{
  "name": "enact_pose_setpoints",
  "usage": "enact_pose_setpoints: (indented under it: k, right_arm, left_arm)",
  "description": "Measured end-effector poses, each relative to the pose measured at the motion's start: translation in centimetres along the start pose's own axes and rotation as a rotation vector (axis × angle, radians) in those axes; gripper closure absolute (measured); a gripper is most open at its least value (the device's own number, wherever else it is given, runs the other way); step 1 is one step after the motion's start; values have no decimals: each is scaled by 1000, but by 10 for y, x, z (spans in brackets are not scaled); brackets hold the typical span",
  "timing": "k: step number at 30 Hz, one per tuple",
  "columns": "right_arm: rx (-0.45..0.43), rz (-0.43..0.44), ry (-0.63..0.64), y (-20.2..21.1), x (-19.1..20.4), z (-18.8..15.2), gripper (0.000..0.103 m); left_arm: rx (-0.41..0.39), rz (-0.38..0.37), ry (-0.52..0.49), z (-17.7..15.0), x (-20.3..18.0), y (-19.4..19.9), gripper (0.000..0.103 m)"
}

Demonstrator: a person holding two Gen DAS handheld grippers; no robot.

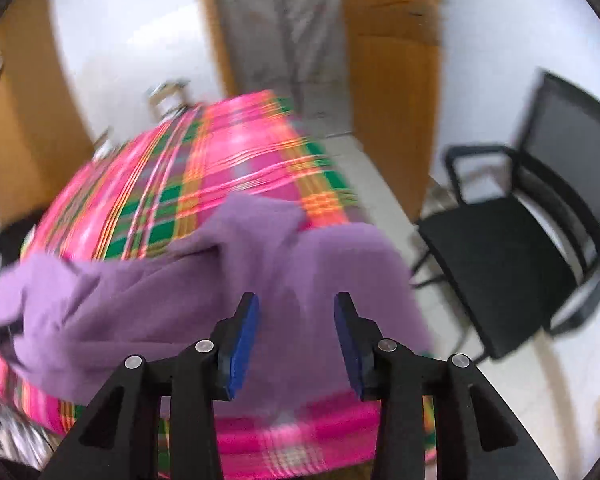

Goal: Fold clothes

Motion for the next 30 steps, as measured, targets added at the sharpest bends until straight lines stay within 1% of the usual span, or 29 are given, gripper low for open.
enact_pose_setpoints:
  k: [3,6,8,9,10,11,12,15,17,18,19,20,21,23,24,26,29,30]
  right_arm:
    - [7,2,112,-17,21,14,62]
    - [49,-37,248,-34,33,19,62]
    - [56,-40,290,-40,35,22,63]
    - [46,-38,295,-41,34,27,65]
    - [29,-21,270,-41,32,32,84]
    - [16,2,219,-38,26,34,101]
    - [3,25,165,-34,20,36,100]
    - [-63,53,-55,-9,-21,34,99]
    - [-56,100,-247,-1,-50,15,99]
    - [-24,106,-356,-2,-69,-4,98]
    - [1,104,-412,-3,-78,-17,98]
    - [25,102,-465,-5,-87,-30,94]
    - [31,126,-518,-6,-92,-38,96]
    - [16,173,-598,-2,-98,-40,89]
    - [12,176,-608,0,-99,-39,86]
    - [-10,151,-579,6,-100,-32,69]
    - [-53,103,-512,18,-98,-22,60]
    - [-58,92,-485,19,-97,-19,59]
  left_arm:
    - [1,8,0,0,-3,-3,91]
    - [2,18,6,0,-4,-4,91]
    - [4,23,7,1,-4,-4,91]
    - [5,25,8,1,-4,-5,91]
    - [7,27,8,1,-5,-5,91]
    - [10,28,6,2,-5,-6,91]
    - [10,27,4,2,-6,-6,91]
    - [11,19,-5,4,-10,-8,91]
    - [16,11,-12,4,-14,-10,91]
    - [17,6,-15,5,-16,-11,91]
    - [18,1,-18,6,-18,-12,91]
    - [20,-3,-21,6,-20,-13,91]
    - [21,-9,-26,8,-23,-13,91]
    - [18,-22,-45,11,-29,-12,91]
    - [16,-29,-55,13,-33,-11,91]
    - [7,-52,-73,16,-41,-8,91]
    - [-3,-88,-97,19,-55,-5,91]
    - [-3,-97,-103,20,-59,-5,91]
Point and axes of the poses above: each gripper's, at about its wrist camera, not at the fingertips, and y roughly against the way its jaws point, x to its left, z to its top, the point moved 10 cm from there along -y, roughly the way its jaws point, and after that the axes turned 5 degrees about -x, right-handed, at the moved point
